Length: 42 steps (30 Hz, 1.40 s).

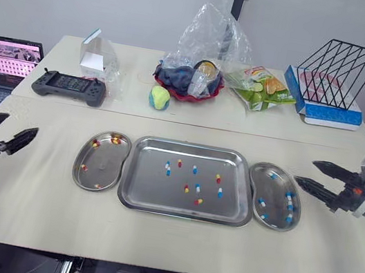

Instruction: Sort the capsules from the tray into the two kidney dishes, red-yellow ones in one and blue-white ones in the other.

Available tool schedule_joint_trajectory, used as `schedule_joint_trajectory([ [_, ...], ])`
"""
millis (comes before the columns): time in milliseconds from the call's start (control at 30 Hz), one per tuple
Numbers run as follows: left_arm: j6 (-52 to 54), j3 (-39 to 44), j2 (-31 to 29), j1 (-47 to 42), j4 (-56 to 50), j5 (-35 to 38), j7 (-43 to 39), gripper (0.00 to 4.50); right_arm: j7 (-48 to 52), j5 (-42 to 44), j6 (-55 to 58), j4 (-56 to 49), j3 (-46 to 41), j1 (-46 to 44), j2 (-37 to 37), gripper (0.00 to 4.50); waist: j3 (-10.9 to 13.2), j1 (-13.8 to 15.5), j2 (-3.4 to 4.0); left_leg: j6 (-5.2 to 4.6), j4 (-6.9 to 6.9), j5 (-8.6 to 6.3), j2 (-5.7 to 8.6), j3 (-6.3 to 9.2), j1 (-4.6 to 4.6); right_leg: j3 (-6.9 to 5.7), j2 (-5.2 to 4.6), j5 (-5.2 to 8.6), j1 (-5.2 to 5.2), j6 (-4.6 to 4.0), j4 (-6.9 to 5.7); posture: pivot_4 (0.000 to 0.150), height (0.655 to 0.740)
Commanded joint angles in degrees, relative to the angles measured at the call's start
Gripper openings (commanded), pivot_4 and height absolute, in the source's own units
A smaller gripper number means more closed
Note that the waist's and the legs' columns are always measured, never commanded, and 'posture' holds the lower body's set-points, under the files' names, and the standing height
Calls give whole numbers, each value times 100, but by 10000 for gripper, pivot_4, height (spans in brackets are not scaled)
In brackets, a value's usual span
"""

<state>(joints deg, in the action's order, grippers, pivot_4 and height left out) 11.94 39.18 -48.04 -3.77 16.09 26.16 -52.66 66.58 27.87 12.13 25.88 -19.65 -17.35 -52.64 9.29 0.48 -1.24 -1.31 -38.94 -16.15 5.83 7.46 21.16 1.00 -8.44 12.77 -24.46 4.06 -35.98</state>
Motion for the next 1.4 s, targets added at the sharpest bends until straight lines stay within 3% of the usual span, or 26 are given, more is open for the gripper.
schedule_joint_trajectory([
  [33, -305, 318, -142, -25, 215, 262, -257, 44797, -205, -213, -726, 618, -345, 8, -9, 45000, 0, -3, 1, 0, 0, 0, 0, 0, 0, -1, 0, 0, -1, 0, -2, 1500, 7400],
  [333, -600, 203, -211, -17, 407, 221, -580, 44797, -203, -270, -979, 896, -344, -71, 60, 45000, -1, -165, 2, -1, 1, 0, -4, 0, -7, 1, 3, -2, -1, -4, -11, 1500, 7400],
  [667, -937, 114, -292, 72, 511, 172, -898, 44797, -240, -385, -963, 927, -269, -196, 1, 45000, 0, -149, 2, -3, 1, -2, -5, -1, -7, 3, 4, -3, -1, -5, -10, 1500, 7400],
  [800, -594, 183, -396, 194, 319, 497, -1317, 44797, -228, -347, -828, 699, -253, -217, 38, 45000, 0, -154, 4, -4, 1, -2, -5, -1, -7, 3, 4, -3, -2, -5, -10, 1500, 7400],
  [967, -321, 218, -560, 232, 18, 785, -1604, 44797, -175, -219, -407, -33, -183, -132, 63, 45000, 1, -153, 9, -5, 1, -3, -7, -1, -6, 3, 5, -3, -4, -5, -11, 1500, 7400],
  [1233, -19, 63, -708, 439, -787, 1027, -2166, 44797, -340, 224, 1050, -2658, 410, 47, 162, 45000, 1, -165, 13, -6, 1, -4, -13, -2, -6, 4, 8, -3, -6, -6, -10, 1500, 7400],
  [1400, 263, 1, -658, 454, -1221, 1272, -2215, 44797, -747, 593, 1981, -3532, 735, -224, 376, 45000, 2, -133, 12, -6, 2, -4, -22, -7, -4, 2, 12, -5, -7, -9, -8, 1500, 7400],
])
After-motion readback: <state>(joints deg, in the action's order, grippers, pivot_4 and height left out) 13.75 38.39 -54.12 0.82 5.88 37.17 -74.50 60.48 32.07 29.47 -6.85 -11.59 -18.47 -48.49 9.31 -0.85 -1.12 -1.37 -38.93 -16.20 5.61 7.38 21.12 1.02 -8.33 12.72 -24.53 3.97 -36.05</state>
